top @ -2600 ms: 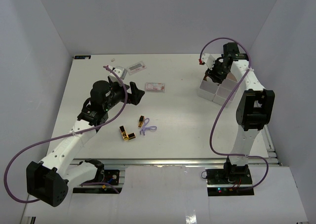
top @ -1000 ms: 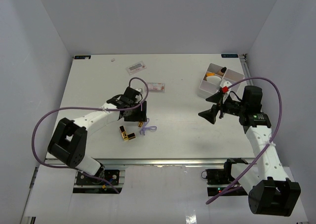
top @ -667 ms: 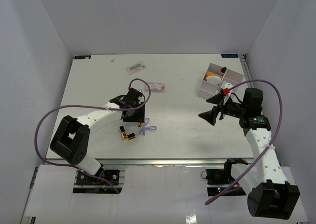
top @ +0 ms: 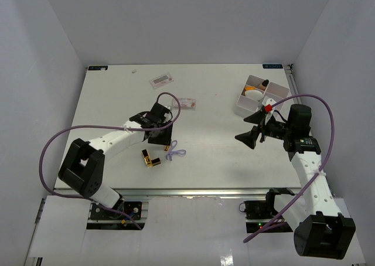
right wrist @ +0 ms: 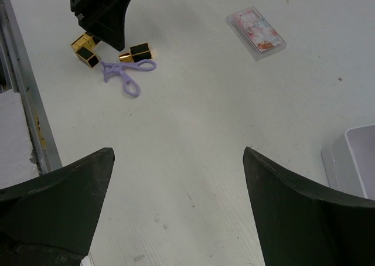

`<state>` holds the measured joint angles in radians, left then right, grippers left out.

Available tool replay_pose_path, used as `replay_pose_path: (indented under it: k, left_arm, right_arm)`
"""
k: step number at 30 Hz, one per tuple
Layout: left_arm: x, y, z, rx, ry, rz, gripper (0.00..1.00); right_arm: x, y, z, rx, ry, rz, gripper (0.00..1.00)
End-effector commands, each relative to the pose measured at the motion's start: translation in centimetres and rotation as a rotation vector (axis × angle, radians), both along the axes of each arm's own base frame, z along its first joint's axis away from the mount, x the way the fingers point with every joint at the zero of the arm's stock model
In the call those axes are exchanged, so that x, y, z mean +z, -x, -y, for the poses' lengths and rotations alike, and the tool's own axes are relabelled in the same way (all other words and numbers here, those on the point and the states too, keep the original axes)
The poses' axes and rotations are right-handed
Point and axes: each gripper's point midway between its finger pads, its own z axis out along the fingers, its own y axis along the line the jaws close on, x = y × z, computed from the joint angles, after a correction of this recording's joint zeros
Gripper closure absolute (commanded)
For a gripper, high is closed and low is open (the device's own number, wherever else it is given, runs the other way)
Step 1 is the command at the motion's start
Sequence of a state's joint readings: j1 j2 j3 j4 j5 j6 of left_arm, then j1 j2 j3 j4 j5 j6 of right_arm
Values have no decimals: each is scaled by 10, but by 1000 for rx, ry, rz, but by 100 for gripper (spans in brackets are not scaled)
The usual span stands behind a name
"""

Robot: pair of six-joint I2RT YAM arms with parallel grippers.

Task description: Organize the makeup

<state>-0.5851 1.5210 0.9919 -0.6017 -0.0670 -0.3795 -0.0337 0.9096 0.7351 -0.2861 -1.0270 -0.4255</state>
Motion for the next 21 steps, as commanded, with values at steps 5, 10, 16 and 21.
replay_pose_path:
  k: [5,10,16,21]
  left_arm:
    - [-2,-21,13,-21,-10,22,43]
    - [-12,-33,19,-34,-38,8,44]
    - [-19,-36,16,-30,-69,2,51]
    - [-21,-32,14,-29,-72,-4,57]
  right_arm:
    - [0,0,-2,28,-23,5,3]
    - [0,0,-2,27,-22,4,3]
    - [-1,0,-2,26,-22,3,2]
    - [-1,0,-3,29,-23,1,2]
